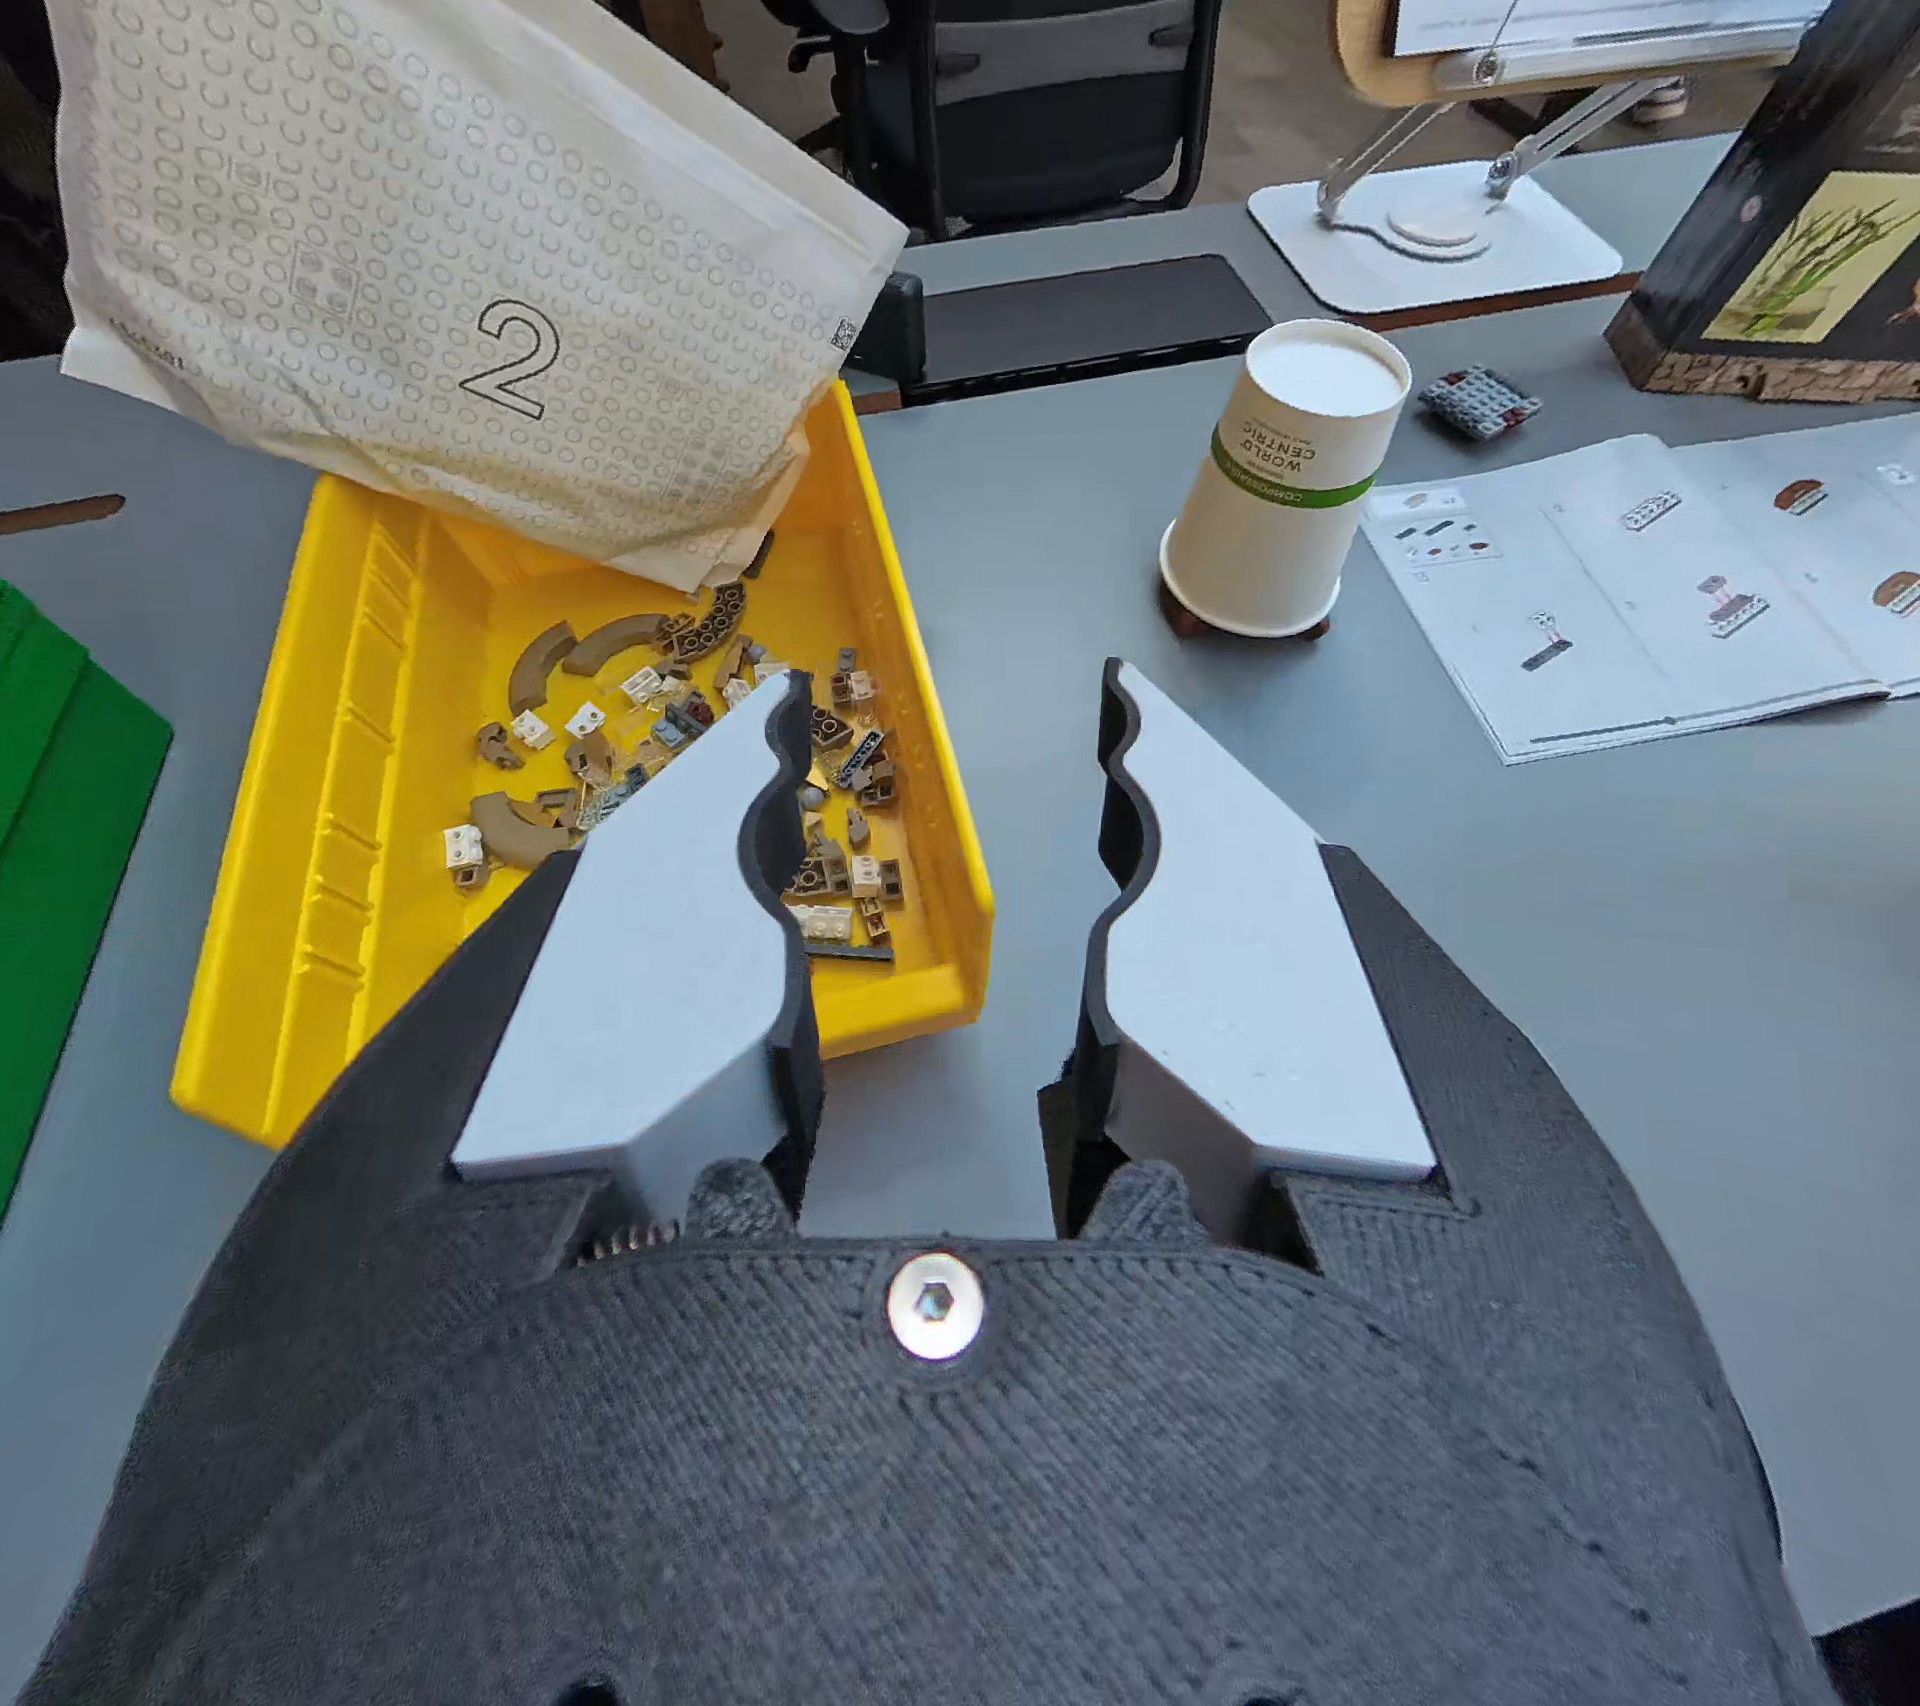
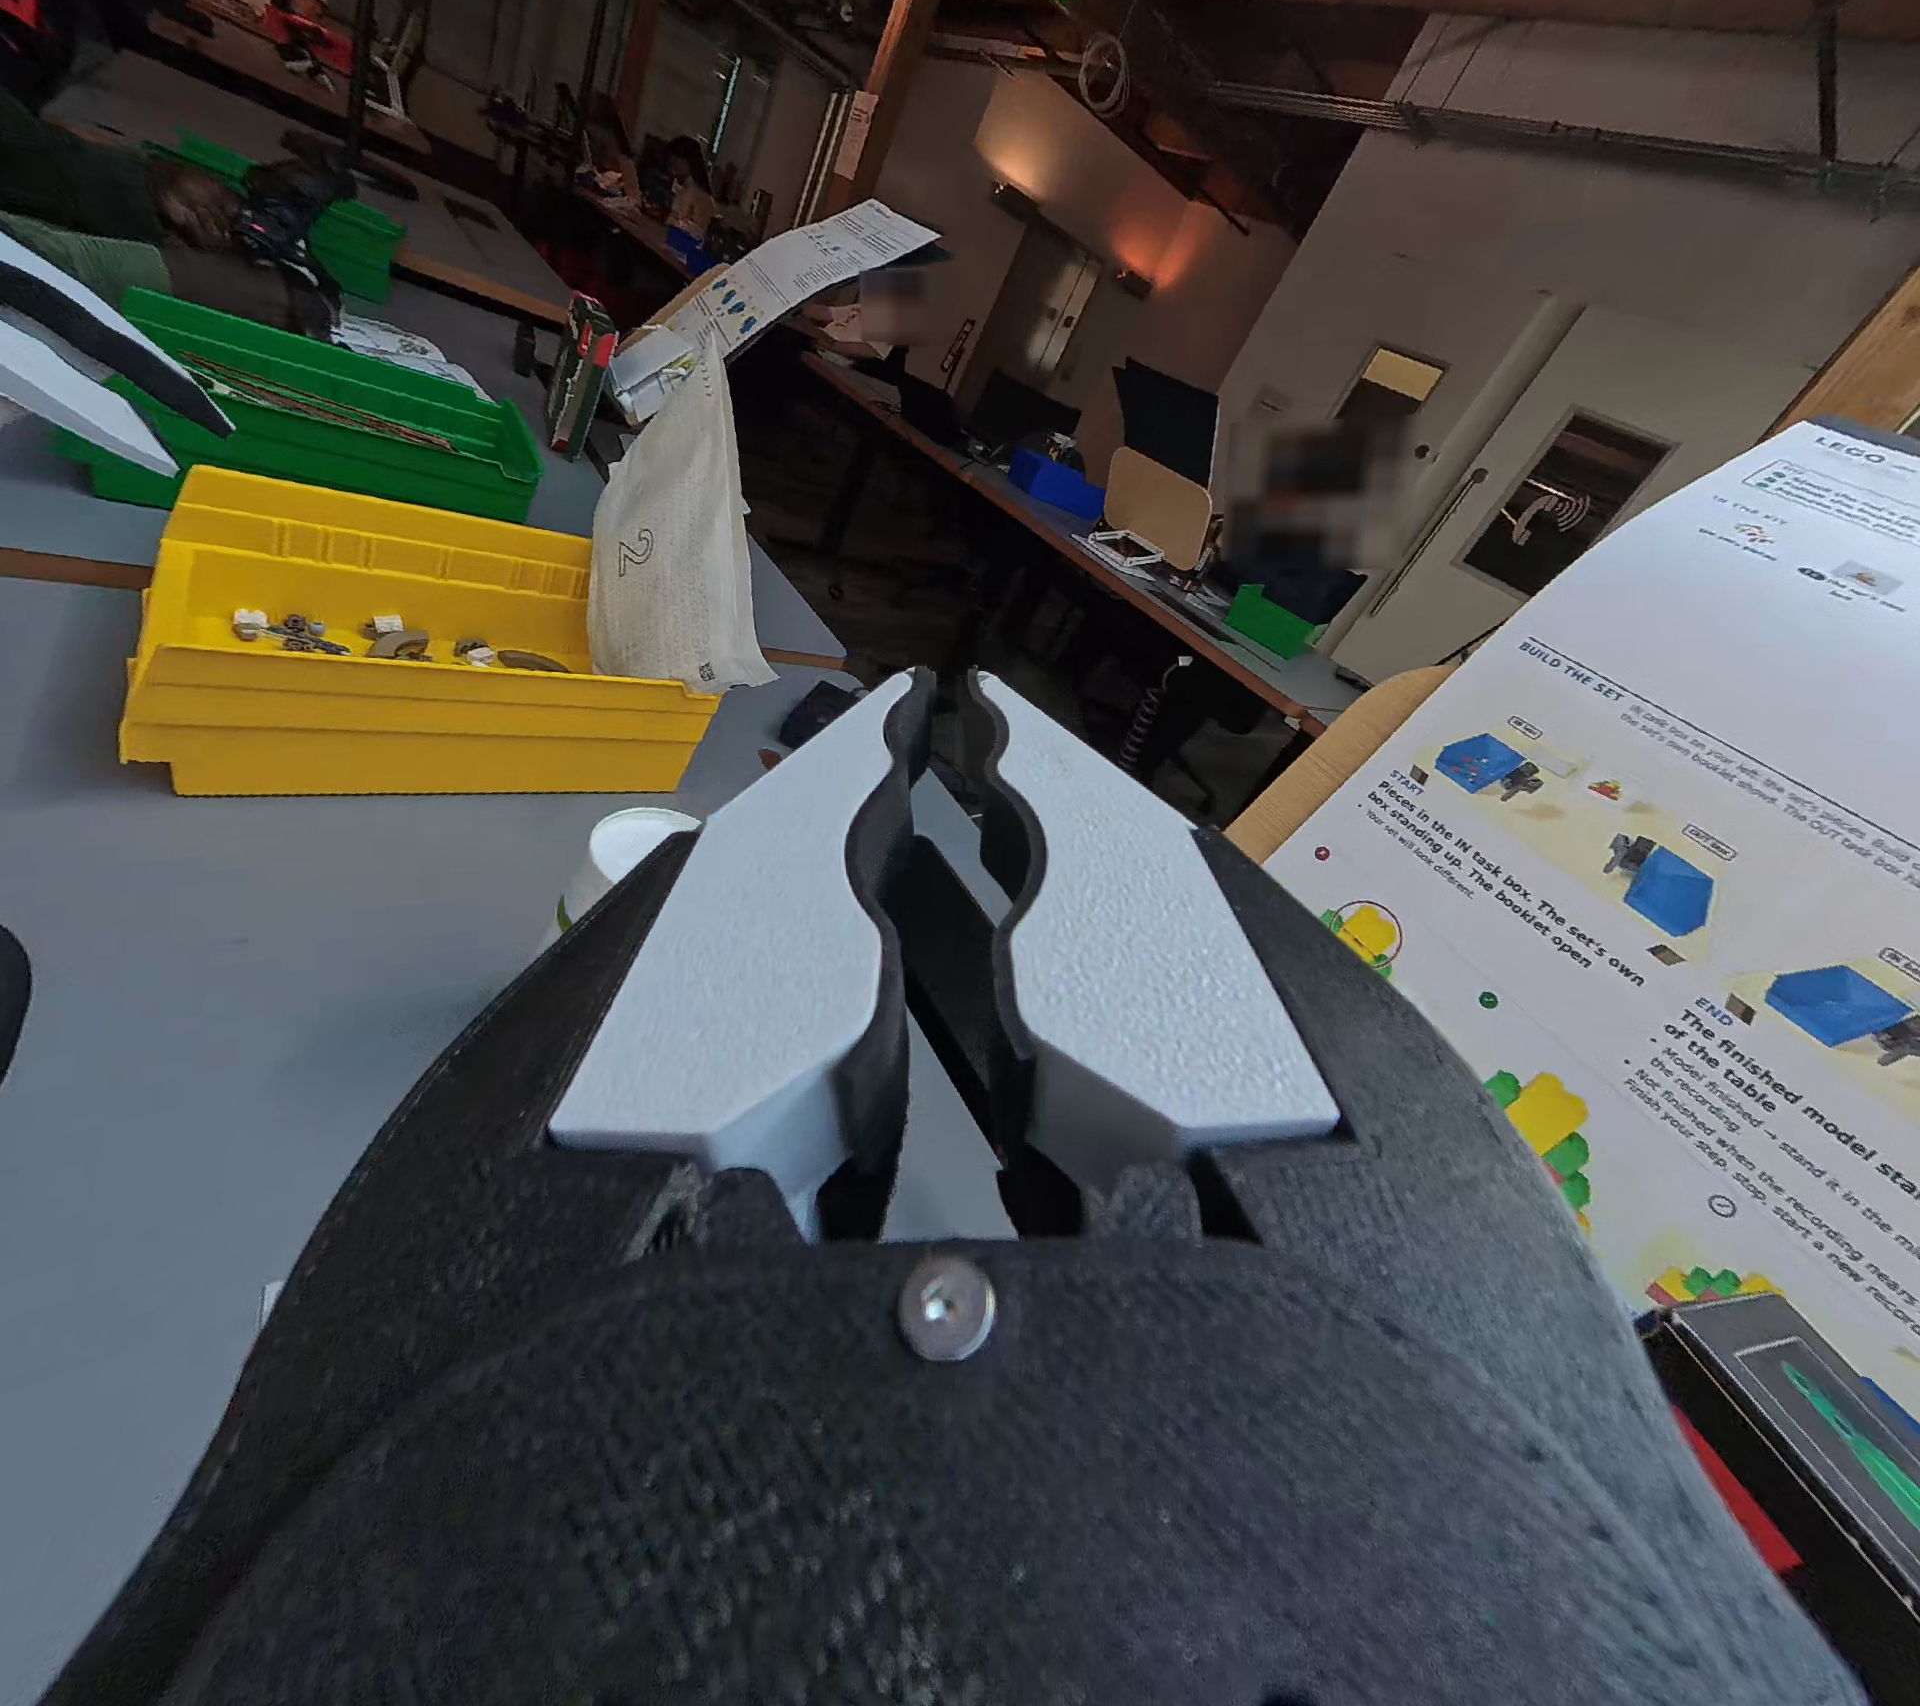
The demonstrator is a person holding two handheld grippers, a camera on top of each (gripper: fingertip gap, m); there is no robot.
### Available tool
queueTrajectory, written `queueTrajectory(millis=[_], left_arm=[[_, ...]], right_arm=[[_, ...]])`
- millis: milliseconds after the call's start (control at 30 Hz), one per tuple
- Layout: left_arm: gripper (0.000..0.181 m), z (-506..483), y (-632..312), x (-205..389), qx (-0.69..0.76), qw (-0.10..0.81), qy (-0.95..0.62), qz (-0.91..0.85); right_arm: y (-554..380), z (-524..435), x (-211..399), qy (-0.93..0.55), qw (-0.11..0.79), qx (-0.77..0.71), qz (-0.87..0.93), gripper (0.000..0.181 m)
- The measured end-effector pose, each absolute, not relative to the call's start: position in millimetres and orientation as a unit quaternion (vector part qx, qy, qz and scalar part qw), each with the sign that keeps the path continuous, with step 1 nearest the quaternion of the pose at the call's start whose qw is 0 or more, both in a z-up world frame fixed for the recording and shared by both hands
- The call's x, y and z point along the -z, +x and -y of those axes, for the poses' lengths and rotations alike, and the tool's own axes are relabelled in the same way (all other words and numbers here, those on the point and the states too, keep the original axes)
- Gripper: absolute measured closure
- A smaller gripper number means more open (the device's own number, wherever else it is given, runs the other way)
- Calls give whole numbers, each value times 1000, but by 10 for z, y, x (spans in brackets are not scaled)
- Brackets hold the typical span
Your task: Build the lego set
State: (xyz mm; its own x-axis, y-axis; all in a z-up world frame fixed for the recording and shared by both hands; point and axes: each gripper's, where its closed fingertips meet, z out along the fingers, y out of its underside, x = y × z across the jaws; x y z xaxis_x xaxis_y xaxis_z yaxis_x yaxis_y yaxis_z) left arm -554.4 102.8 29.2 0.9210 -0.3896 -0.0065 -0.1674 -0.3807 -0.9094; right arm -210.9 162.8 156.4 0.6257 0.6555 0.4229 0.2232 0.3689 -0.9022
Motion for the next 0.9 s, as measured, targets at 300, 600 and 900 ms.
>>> queueTrajectory(millis=[300,600,900], left_arm=[[132,-914,-5424,-666,153,571,-783,-192],[135,-659,-4824,-1209,275,663,-669,-193],[132,-799,-4117,-1630,292,677,-625,-256]], right_arm=[[-2434,-1308,-1683,-516,707,-230,426,165],[-2282,-1477,-1519,-589,677,-170,408,167],[-1708,-1585,-1737,-578,714,-171,356,158]])
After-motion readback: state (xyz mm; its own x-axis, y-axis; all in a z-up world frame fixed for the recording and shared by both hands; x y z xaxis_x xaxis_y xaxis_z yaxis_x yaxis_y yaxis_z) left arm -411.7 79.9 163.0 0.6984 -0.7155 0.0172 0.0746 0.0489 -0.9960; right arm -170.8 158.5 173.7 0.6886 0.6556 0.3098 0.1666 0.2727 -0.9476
